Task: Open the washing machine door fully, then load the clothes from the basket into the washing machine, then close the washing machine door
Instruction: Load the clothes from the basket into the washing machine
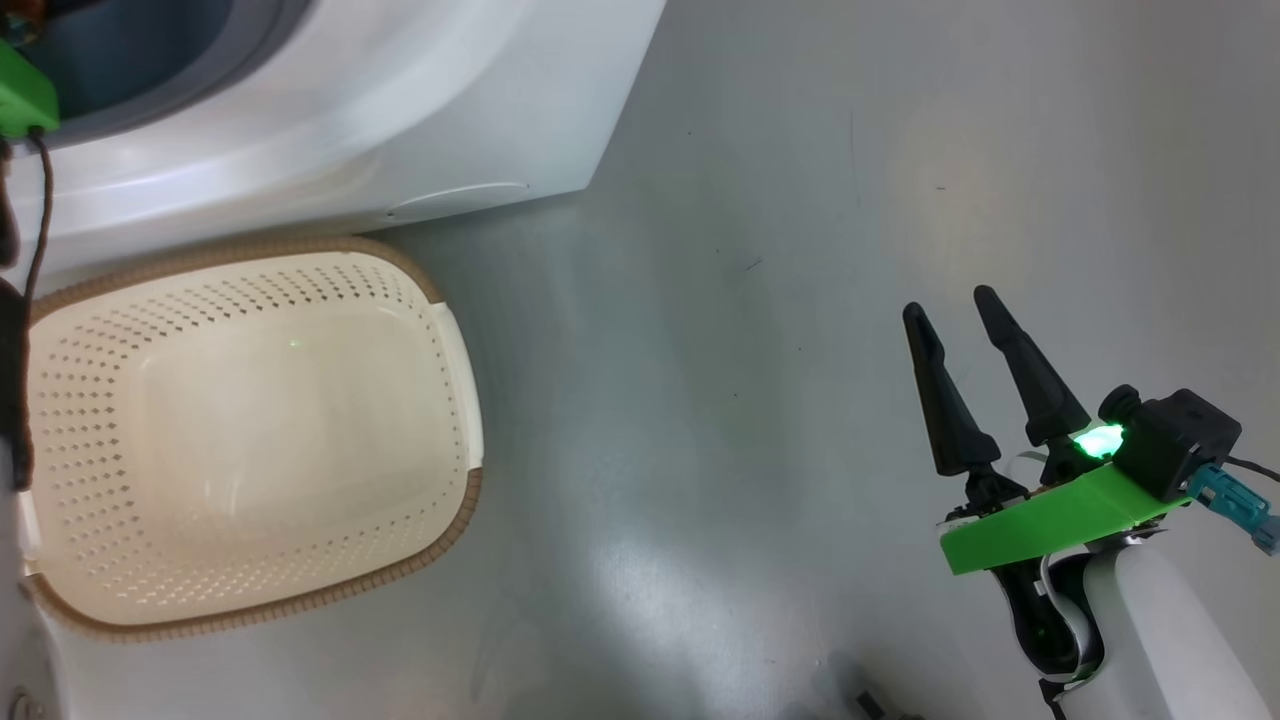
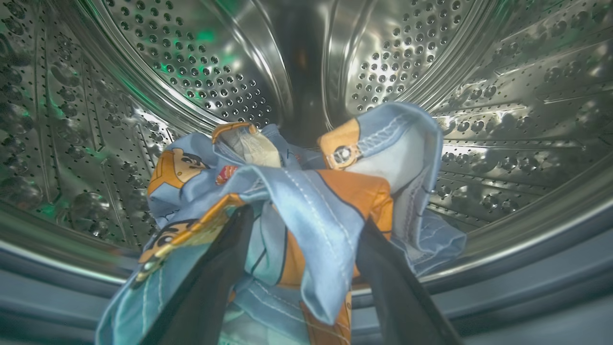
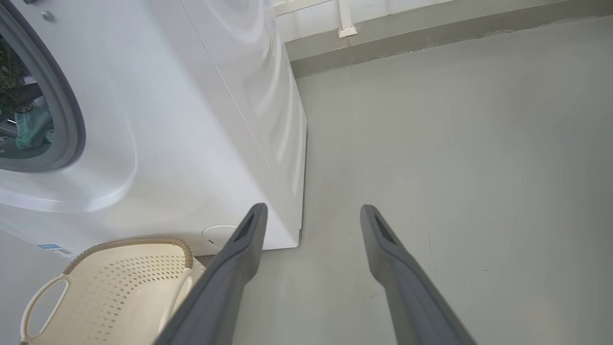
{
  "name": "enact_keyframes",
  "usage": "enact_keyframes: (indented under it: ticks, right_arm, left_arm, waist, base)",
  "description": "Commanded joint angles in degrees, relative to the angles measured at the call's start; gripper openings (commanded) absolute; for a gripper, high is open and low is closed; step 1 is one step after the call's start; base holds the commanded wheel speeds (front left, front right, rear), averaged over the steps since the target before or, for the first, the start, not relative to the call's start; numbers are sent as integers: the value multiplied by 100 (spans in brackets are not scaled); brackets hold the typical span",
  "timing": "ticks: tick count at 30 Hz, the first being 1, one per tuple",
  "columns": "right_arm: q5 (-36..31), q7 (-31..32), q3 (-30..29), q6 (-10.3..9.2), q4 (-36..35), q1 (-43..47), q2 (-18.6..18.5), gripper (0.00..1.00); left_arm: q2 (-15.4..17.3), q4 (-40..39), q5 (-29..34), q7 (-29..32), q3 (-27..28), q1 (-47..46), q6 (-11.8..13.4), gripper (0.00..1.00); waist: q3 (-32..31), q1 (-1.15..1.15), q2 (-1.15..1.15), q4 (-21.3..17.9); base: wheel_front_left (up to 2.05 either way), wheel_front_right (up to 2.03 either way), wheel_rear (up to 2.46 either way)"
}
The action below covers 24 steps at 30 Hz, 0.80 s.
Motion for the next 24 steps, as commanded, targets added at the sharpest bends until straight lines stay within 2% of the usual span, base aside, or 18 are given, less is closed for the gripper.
enact_keyframes:
  ticks: [1,13,24]
  right_arm:
    - [59,-68,90,17,-117,32,-33,100]
    - [30,-68,-5,17,-123,81,-52,100]
    - [36,-68,-76,17,-106,135,-150,100]
  left_arm:
    - [223,-126,49,-31,33,-13,-7,100]
    - [45,-478,-243,-31,-231,462,-14,100]
    - [-126,-1143,-416,-31,-195,1152,-15,100]
  waist:
    - [-5,0,0,21]
    - [-99,0,0,213]
    - [-289,0,0,408]
  base:
    - [0,0,0]
    - [0,0,0]
    - [0,0,0]
